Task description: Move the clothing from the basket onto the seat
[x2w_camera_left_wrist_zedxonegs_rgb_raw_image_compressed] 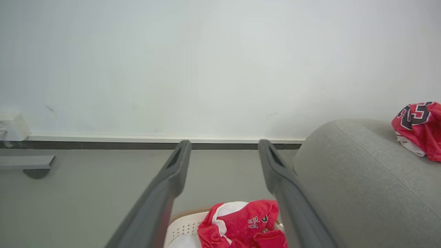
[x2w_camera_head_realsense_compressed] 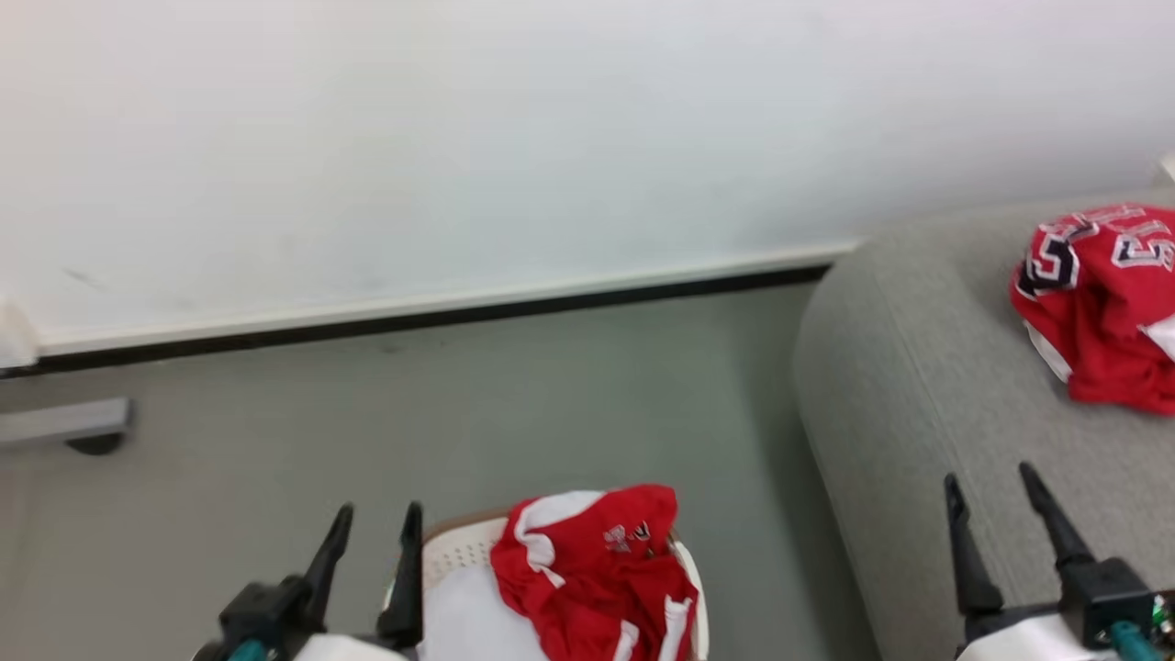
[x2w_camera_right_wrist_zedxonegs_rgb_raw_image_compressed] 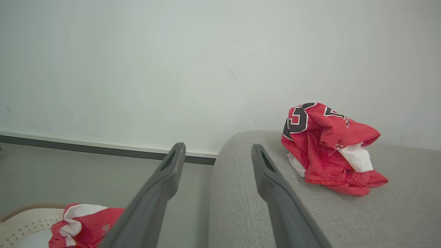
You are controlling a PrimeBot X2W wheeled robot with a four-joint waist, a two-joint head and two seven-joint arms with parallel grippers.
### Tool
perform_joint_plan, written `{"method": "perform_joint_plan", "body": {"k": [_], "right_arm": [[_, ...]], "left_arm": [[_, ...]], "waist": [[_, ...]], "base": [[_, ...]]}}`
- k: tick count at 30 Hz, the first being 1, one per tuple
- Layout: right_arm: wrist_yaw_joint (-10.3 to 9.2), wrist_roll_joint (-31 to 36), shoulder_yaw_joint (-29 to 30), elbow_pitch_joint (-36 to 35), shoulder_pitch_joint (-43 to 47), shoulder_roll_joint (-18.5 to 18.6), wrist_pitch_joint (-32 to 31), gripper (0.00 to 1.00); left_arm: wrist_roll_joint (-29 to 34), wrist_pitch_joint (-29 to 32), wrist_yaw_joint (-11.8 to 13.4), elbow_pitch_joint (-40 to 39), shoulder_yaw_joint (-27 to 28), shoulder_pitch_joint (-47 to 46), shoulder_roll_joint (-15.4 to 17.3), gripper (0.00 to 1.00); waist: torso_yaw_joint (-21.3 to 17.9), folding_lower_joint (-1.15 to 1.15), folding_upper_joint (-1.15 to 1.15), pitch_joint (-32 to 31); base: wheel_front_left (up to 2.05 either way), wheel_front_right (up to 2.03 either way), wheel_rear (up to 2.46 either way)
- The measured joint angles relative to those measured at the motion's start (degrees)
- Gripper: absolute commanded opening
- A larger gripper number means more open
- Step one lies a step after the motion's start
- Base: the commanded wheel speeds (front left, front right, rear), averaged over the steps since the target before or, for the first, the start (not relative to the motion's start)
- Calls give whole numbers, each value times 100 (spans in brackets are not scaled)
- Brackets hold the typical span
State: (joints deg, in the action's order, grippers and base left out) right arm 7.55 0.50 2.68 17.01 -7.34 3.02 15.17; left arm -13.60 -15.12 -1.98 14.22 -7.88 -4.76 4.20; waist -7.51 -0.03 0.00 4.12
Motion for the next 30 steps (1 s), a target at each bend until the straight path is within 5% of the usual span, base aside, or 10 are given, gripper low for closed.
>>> {"method": "perform_joint_plan", "body": {"k": [12,30], "right_arm": [[0,-208,-134,69,331,-15,0,100],[0,-265,-189,159,296,-15,0,100]], "left_arm": [[203,0,-227,20,489,475,-122,100],[240,0,-305,32,485,399,-137,100]], "waist": [[526,1,0,-458],[428,2,0,-318]], "base": [[0,0,0],[0,0,0]]}}
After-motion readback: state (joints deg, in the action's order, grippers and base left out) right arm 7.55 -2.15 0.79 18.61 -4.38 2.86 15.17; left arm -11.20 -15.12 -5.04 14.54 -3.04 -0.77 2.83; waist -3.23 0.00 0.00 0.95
